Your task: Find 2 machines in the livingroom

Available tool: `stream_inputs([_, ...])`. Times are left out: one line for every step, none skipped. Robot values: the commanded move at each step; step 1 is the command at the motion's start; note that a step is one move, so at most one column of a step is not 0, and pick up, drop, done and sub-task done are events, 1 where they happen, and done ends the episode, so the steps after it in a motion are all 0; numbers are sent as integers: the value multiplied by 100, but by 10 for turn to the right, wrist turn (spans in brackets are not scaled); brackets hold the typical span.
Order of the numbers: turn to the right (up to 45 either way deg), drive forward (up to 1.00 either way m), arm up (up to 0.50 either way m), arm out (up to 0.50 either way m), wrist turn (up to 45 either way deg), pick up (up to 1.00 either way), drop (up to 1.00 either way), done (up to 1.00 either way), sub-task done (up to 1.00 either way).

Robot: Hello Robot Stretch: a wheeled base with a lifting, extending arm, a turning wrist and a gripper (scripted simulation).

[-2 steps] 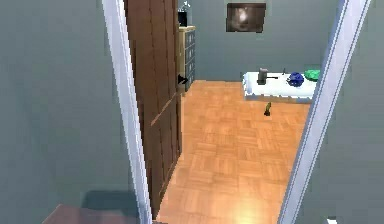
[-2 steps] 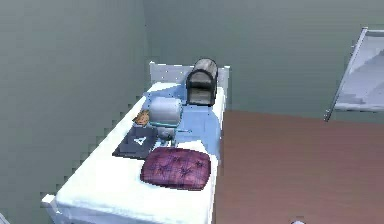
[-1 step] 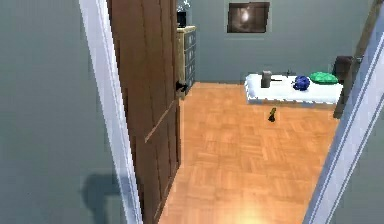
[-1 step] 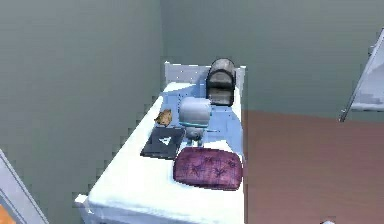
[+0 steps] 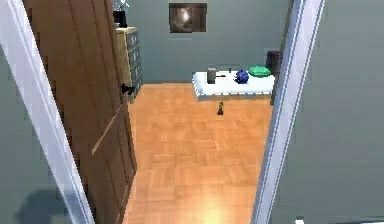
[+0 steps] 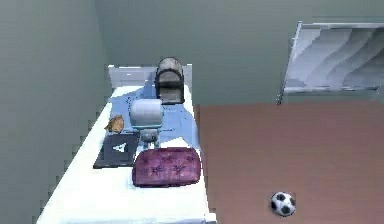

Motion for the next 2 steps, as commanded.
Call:
stream_inputs([0, 95, 0, 0, 0, 0, 0, 0, 0])
stream_inputs([420, 0, 0, 0, 0, 0, 0, 0, 0])
